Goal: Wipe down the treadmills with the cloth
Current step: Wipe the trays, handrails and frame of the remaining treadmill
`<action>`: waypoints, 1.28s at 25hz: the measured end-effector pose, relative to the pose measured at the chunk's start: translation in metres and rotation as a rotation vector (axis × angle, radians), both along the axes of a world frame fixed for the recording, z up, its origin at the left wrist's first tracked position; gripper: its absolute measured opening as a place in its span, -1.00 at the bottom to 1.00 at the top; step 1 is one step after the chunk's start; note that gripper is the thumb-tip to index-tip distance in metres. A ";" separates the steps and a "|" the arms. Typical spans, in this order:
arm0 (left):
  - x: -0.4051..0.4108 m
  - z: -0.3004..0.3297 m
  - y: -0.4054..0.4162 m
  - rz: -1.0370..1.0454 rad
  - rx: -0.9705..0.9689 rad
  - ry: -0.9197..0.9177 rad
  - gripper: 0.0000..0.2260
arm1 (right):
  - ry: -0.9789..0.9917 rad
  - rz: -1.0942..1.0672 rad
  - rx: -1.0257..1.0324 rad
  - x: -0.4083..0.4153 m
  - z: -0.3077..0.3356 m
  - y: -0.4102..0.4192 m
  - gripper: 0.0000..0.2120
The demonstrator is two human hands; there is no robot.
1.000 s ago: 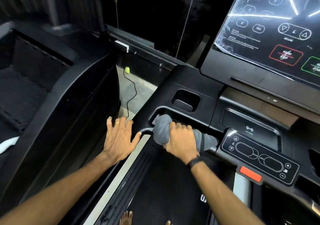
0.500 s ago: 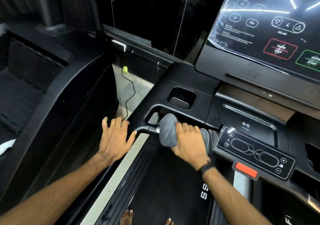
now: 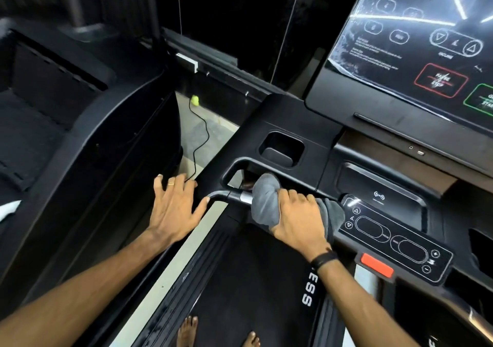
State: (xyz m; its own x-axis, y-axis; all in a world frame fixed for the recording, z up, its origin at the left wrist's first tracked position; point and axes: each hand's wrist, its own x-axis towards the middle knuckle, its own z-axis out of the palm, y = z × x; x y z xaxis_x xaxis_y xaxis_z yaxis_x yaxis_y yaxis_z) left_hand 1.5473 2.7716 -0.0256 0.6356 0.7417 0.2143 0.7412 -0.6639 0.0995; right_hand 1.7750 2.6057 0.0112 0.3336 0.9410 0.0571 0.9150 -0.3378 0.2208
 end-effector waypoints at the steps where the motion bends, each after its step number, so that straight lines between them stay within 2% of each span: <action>1: 0.000 0.000 0.001 -0.005 0.007 -0.002 -0.48 | 0.139 -0.028 -0.074 0.010 0.012 0.011 -0.47; 3: 0.000 0.000 0.002 -0.013 0.011 0.001 -0.47 | 0.572 -0.142 -0.297 0.029 0.035 0.031 -0.44; 4: 0.000 0.001 0.002 -0.015 0.008 0.006 -0.46 | 0.693 -0.185 -0.374 0.036 0.039 0.037 -0.42; 5: 0.000 0.000 0.001 -0.015 0.005 0.011 -0.46 | 0.722 -0.199 -0.382 0.036 0.041 0.038 -0.42; 6: -0.001 0.000 0.000 -0.011 0.005 0.012 -0.46 | 0.667 -0.192 -0.339 0.033 0.036 0.035 -0.42; 9: 0.000 -0.001 0.000 0.020 -0.004 -0.002 -0.46 | 0.117 -0.017 0.021 0.004 0.001 0.006 -0.47; 10: 0.000 -0.001 -0.001 0.020 -0.011 0.000 -0.46 | 0.004 0.013 0.096 -0.003 -0.004 0.001 -0.47; 11: 0.000 -0.001 -0.001 0.016 -0.014 -0.002 -0.47 | 0.003 0.003 0.077 -0.002 -0.001 0.004 -0.48; 12: 0.001 -0.001 -0.001 0.013 -0.014 -0.007 -0.47 | 0.090 -0.032 -0.017 0.004 0.009 0.013 -0.47; 15: 0.000 0.002 0.001 0.014 -0.024 -0.013 -0.46 | 0.663 -0.167 -0.380 0.027 0.036 0.043 -0.44; 16: 0.000 0.002 0.001 0.013 -0.023 -0.014 -0.46 | 0.769 -0.199 -0.441 0.030 0.041 0.049 -0.43; 17: 0.000 0.002 0.000 0.012 -0.020 -0.013 -0.46 | 0.780 -0.199 -0.443 0.028 0.042 0.054 -0.44; 18: 0.001 0.001 0.000 0.013 -0.016 -0.019 -0.46 | 0.697 -0.176 -0.407 0.021 0.037 0.056 -0.44; 21: 0.001 0.002 0.002 0.023 -0.020 -0.027 -0.46 | 0.149 -0.038 -0.128 -0.022 0.006 0.050 -0.43; 22: 0.001 0.001 0.002 0.020 -0.025 -0.022 -0.46 | 0.060 -0.029 -0.073 -0.033 0.002 0.048 -0.43; 24: 0.002 0.000 0.003 0.004 -0.024 -0.019 -0.46 | 0.133 -0.047 -0.148 -0.031 0.009 0.061 -0.46; 27: 0.003 -0.001 0.004 -0.018 0.001 -0.011 -0.46 | 0.604 -0.114 -0.374 -0.014 0.032 0.088 -0.40; 28: 0.002 0.000 0.004 -0.018 0.001 -0.007 -0.46 | 0.660 -0.122 -0.402 -0.016 0.034 0.096 -0.40; 29: 0.003 0.000 0.004 -0.019 0.002 -0.009 -0.46 | 0.626 -0.114 -0.375 -0.023 0.031 0.100 -0.43; 32: 0.003 0.001 0.003 -0.006 -0.006 -0.020 -0.45 | 0.198 -0.058 -0.135 -0.060 -0.002 0.096 -0.47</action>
